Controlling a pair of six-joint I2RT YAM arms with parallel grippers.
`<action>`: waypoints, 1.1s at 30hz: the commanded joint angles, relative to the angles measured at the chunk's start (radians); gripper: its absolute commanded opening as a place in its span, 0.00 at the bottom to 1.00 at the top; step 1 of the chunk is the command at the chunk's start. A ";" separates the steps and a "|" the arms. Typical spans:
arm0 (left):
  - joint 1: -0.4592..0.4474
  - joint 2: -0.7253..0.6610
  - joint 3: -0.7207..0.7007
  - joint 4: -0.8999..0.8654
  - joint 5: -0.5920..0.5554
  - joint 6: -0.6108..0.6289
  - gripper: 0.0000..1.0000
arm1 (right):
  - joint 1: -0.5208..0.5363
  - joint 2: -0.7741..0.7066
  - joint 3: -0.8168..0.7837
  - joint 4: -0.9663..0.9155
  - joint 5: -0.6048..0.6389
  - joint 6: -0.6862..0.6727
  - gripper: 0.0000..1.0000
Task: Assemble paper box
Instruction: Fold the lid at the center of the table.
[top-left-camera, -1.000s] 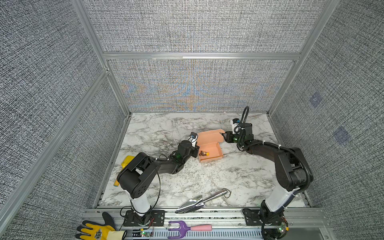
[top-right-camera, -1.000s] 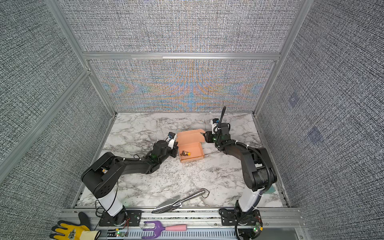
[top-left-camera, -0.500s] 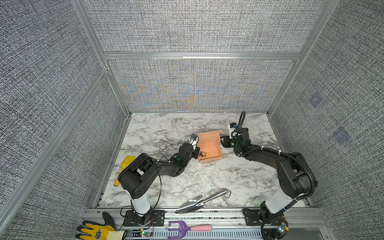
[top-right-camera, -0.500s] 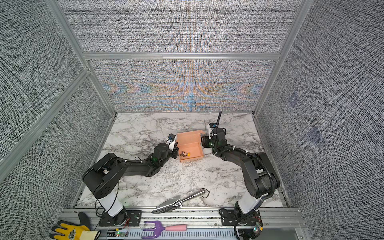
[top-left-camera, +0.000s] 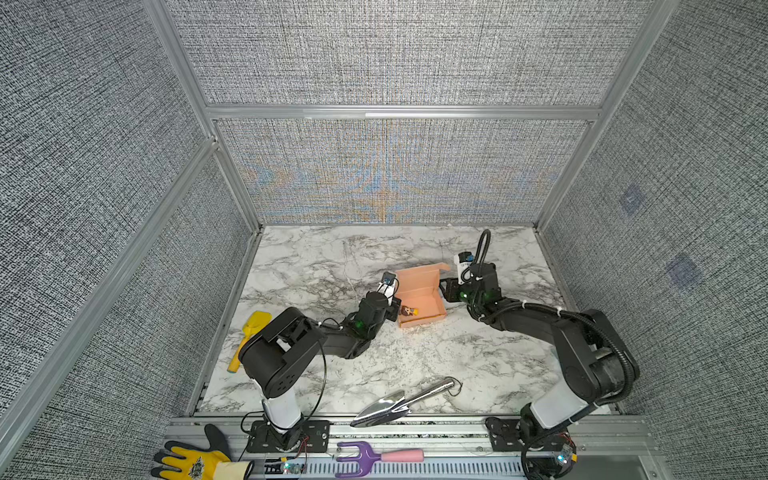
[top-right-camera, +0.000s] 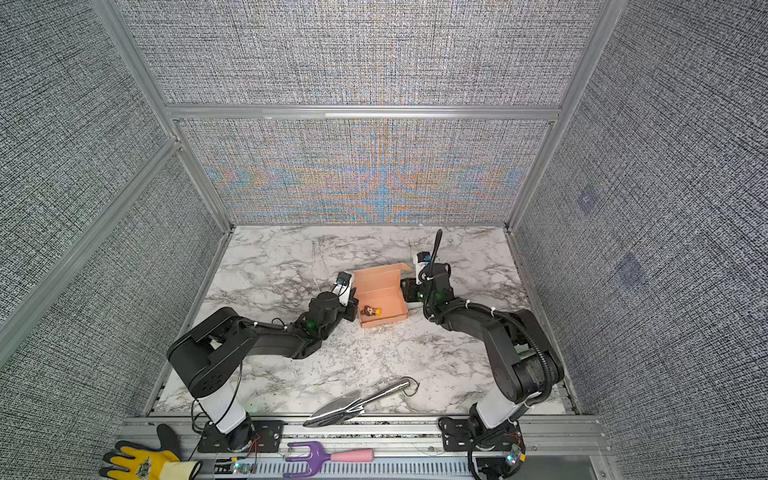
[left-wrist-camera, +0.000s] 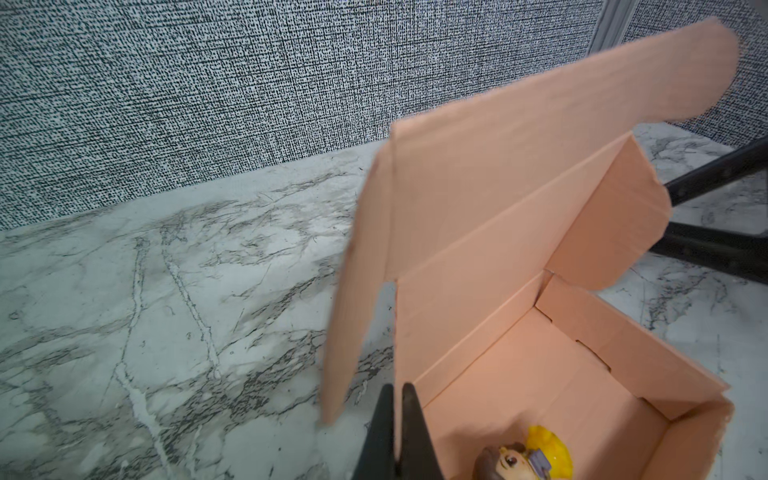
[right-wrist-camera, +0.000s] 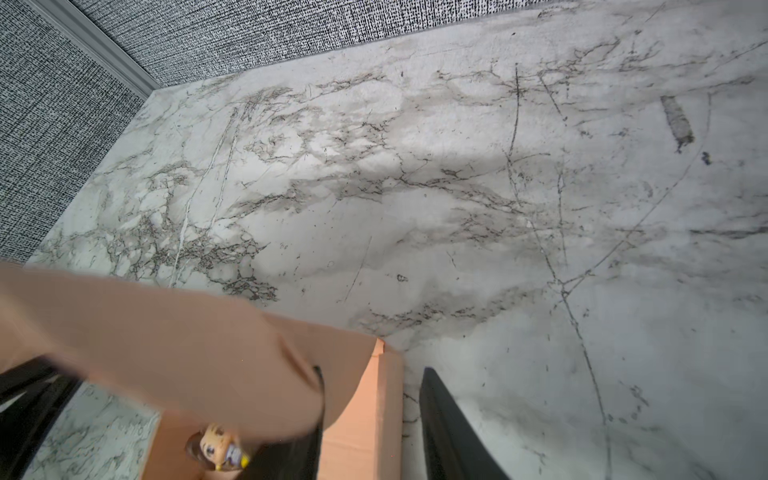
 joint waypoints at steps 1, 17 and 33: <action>-0.020 0.012 -0.024 0.116 -0.009 0.006 0.00 | 0.012 -0.009 -0.033 0.096 0.010 0.001 0.41; -0.090 0.107 -0.146 0.474 -0.066 0.149 0.00 | 0.023 0.003 -0.179 0.309 0.054 0.009 0.39; -0.091 0.094 -0.080 0.334 -0.086 0.187 0.00 | -0.007 -0.178 -0.267 0.309 0.019 -0.049 0.39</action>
